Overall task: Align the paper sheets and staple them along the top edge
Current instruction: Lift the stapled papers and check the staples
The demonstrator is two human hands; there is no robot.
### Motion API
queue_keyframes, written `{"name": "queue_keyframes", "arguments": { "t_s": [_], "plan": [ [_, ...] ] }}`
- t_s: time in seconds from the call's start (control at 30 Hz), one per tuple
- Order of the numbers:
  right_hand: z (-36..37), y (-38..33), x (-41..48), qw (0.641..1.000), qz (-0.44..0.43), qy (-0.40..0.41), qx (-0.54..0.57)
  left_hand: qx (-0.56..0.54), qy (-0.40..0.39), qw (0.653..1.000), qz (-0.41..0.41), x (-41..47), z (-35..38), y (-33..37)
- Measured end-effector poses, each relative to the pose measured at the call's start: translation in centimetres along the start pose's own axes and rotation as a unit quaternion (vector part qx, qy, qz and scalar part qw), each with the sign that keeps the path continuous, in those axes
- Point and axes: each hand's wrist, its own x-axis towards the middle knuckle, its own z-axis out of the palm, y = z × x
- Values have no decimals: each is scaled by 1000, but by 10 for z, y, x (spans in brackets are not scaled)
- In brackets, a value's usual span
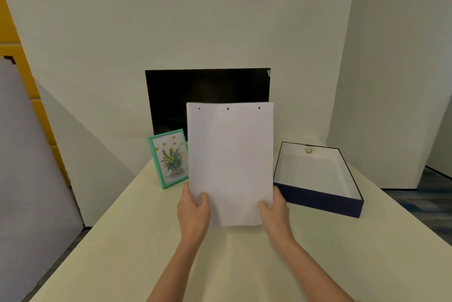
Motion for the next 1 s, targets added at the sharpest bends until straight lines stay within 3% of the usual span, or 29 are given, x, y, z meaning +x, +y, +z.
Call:
{"name": "queue_keyframes", "arguments": {
  "t_s": [0.33, 0.57, 0.8, 1.0],
  "plan": [
    [-88, -1, 81, 993, 61, 92, -50, 66, -110, 988, 87, 32, 109, 42],
    [-141, 18, 131, 973, 111, 176, -104, 159, -210, 957, 123, 52, 197, 38],
    [-164, 52, 180, 936, 161, 116, -290, 334, -334, 870, 139, 71, 260, 11],
    [-163, 76, 201, 908, 175, 87, -372, 388, -336, 847, 143, 80, 282, -10]
  ]
}}
